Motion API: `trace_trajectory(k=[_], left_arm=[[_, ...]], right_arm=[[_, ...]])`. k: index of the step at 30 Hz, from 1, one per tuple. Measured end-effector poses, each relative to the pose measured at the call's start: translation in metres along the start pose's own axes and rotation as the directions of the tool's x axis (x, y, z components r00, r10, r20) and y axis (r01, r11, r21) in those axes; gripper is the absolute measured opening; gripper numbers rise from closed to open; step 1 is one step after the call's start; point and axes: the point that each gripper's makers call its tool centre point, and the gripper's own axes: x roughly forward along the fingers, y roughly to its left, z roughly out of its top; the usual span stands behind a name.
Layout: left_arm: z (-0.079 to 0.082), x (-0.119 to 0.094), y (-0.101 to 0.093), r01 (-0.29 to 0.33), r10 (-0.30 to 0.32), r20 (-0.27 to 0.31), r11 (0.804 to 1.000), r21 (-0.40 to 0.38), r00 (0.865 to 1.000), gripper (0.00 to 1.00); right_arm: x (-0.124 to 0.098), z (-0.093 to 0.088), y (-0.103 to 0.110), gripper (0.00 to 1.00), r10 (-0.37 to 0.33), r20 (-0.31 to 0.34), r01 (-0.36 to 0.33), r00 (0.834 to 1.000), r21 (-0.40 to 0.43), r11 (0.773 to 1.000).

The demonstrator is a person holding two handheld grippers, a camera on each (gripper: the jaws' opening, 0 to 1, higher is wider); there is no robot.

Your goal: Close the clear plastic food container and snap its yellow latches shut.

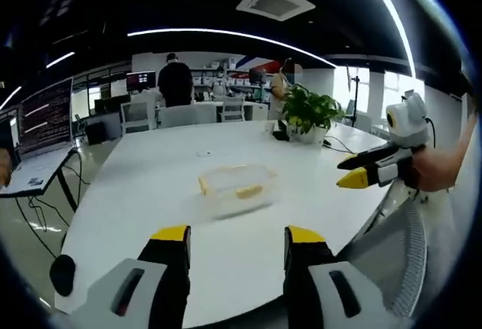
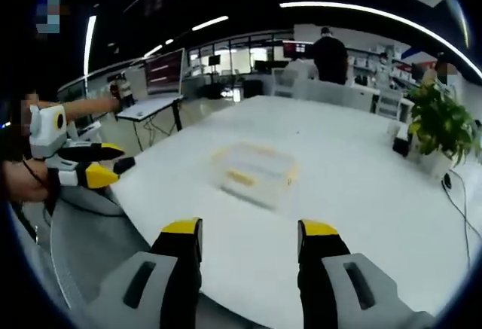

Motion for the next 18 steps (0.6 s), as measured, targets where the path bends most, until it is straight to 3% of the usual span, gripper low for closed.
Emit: trace_trajectory(k=[5, 10, 12, 14, 18], left_arm=[[-0.003, -0.008, 0.002, -0.032, 0.033, 0.018, 0.999, -0.024, 0.999, 0.43], [-0.02, -0.007, 0.004, -0.044, 0.043, -0.027, 0.998, -0.054, 0.999, 0.44], [-0.013, -0.008, 0.002, -0.037, 0.038, 0.012, 0.999, -0.031, 0.999, 0.43], [-0.015, -0.007, 0.002, -0.038, 0.038, 0.009, 0.999, -0.034, 0.999, 0.43], [-0.012, -0.008, 0.003, -0.057, 0.057, 0.047, 0.998, -0.009, 0.997, 0.43]], right_arm=[[-0.005, -0.003, 0.002, 0.49, -0.023, 0.008, 0.023, 1.0, 0.011, 1.0], [-0.003, -0.017, 0.011, 0.49, -0.009, -0.013, 0.01, 1.0, 0.036, 0.999], [-0.001, -0.023, 0.016, 0.49, 0.01, -0.027, -0.009, 1.0, 0.048, 0.999], [0.002, -0.031, 0.022, 0.49, 0.034, -0.046, -0.032, 0.998, 0.063, 0.998], [0.003, -0.029, 0.024, 0.48, 0.056, -0.036, -0.054, 0.998, 0.044, 0.998]])
